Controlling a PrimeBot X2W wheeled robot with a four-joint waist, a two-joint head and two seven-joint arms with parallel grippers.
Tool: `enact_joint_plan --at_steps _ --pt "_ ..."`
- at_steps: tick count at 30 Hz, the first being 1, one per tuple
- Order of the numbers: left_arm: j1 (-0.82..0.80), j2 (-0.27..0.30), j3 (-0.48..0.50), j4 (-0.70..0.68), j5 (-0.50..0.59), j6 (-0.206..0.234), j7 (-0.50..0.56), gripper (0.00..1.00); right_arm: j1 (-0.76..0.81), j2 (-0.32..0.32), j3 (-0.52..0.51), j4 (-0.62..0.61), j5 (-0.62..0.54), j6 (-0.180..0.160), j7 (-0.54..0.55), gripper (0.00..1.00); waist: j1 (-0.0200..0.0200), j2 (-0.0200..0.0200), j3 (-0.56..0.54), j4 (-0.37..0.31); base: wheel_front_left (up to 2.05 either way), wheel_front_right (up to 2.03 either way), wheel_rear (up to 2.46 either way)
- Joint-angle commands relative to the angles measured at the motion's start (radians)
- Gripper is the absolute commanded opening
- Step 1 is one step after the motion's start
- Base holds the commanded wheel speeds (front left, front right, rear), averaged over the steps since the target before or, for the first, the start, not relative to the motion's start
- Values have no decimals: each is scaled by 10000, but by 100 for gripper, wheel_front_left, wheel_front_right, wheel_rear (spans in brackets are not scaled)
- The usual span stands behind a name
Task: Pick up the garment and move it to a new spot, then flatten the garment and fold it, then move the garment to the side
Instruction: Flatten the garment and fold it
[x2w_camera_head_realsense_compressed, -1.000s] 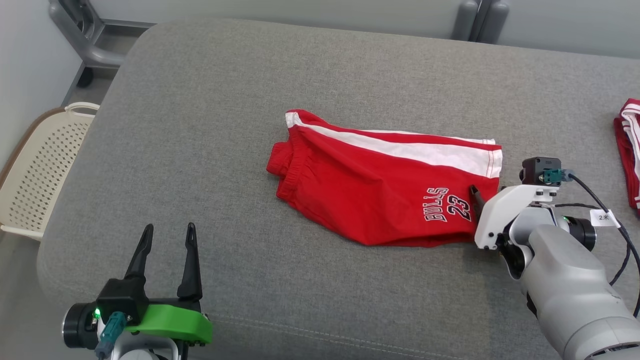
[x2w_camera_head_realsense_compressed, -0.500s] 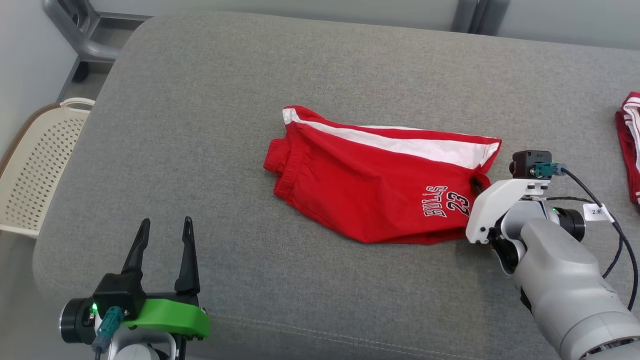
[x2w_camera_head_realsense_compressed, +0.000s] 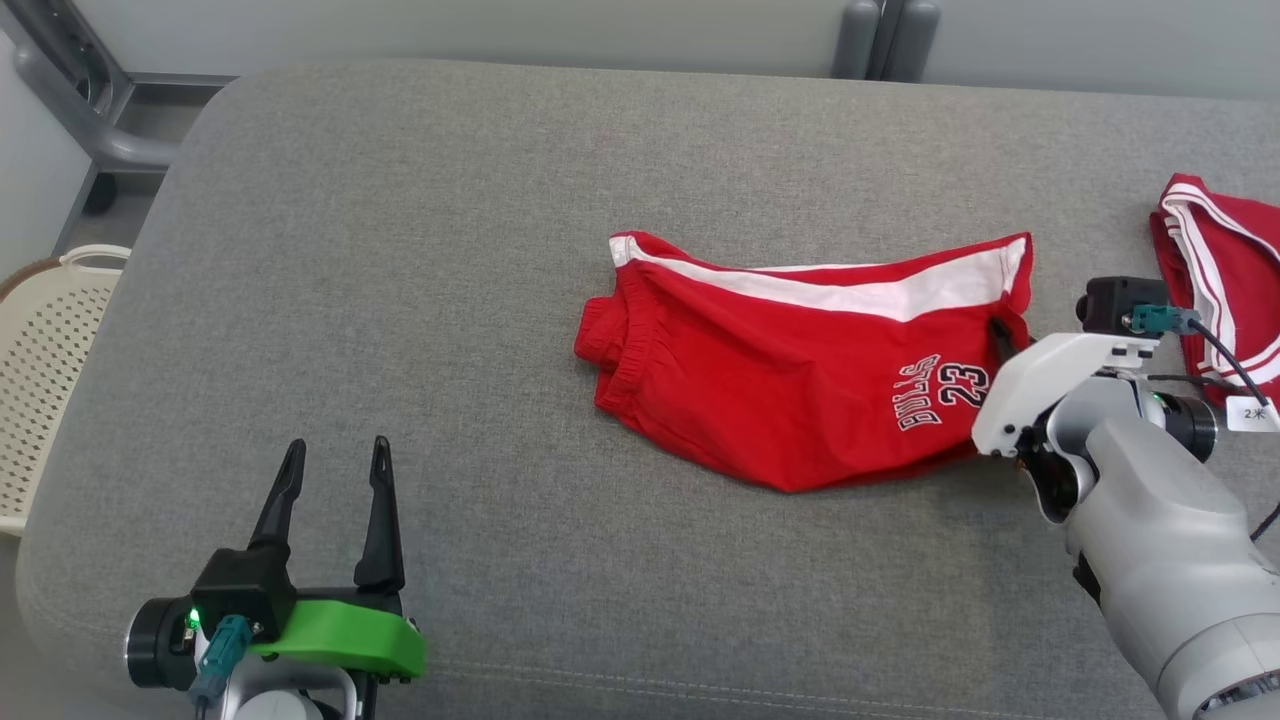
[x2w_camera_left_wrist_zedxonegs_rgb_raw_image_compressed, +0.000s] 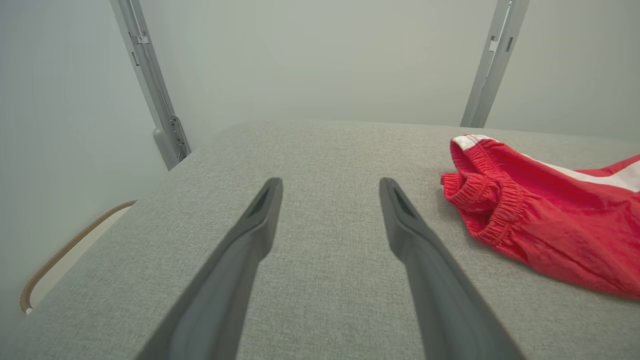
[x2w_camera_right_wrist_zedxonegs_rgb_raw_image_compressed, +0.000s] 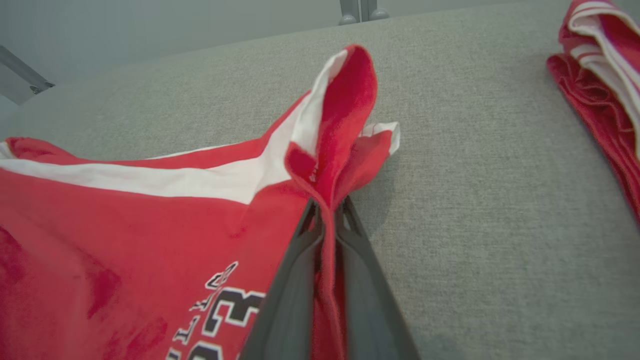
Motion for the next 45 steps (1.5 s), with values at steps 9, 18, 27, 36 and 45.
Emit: enact_joint_plan --at_steps 9,18,27,36,45 --pt "106 -1 -82 77 -102 50 -39 100 429 -84 1059 -2474 2272 -13 856 0 0 0 -176 -20 0 0 0" --pt "172 -4 -388 126 -204 101 -39 100 947 -350 2359 -4647 4431 -9 1588 0 0 0 -426 184 0 0 0" --pt "-20 1 -1078 183 -536 209 -39 100 638 70 2969 -4596 5654 -7 1585 0 0 0 -457 797 0 0 0" --pt "-165 -1 -1720 238 -839 343 -39 100 -2 601 3116 -3129 6127 -7 1479 0 0 0 -362 1493 0 0 0" --pt "-284 0 -2123 238 -993 432 -39 100 -600 1002 3065 -1872 6461 -7 1221 0 0 0 -184 1928 0 0 0"
